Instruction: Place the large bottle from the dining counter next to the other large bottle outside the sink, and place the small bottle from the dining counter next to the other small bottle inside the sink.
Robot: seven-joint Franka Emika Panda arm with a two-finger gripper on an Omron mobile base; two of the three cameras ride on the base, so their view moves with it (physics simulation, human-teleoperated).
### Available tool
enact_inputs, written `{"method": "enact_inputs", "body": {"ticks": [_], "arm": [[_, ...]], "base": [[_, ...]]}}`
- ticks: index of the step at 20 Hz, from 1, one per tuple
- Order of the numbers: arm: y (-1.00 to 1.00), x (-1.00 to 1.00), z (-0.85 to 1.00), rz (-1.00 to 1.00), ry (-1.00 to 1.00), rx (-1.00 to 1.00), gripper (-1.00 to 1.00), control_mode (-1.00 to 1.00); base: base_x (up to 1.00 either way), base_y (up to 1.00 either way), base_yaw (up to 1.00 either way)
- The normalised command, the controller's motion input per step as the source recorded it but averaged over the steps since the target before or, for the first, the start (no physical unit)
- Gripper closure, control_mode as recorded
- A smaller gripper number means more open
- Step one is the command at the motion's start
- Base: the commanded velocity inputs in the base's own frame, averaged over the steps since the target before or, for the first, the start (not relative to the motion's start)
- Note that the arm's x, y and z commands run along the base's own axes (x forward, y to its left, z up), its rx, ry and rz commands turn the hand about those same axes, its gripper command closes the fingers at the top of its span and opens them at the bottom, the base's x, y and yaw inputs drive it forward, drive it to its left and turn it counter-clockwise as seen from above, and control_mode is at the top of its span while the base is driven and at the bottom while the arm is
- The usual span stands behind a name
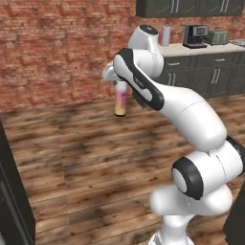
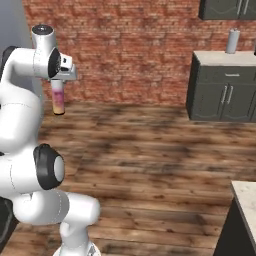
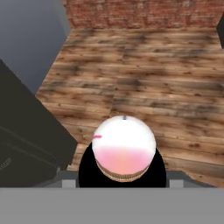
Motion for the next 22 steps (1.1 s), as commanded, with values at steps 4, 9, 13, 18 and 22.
{"method": "enact_inputs", "body": {"ticks": [4,9,13,18,22], "arm": [[0.0,0.0,0.0,0.0,0.0,0.0,1.0,1.0],[0.0,0.0,0.0,0.0,0.0,0.0,1.0,1.0],[0.0,0.0,0.0,0.0,0.0,0.0,1.0,1.0],[0.0,0.0,0.0,0.0,0.0,0.0,1.0,1.0],[0.0,0.0,0.0,0.0,0.0,0.0,1.0,1.0]], "base": [[0.83,0.06,-0.1],[0.31,0.0,-0.19],[0.0,0.0,-0.25],[0.0,0.0,-0.25],[0.0,0.0,-0.25]]}}
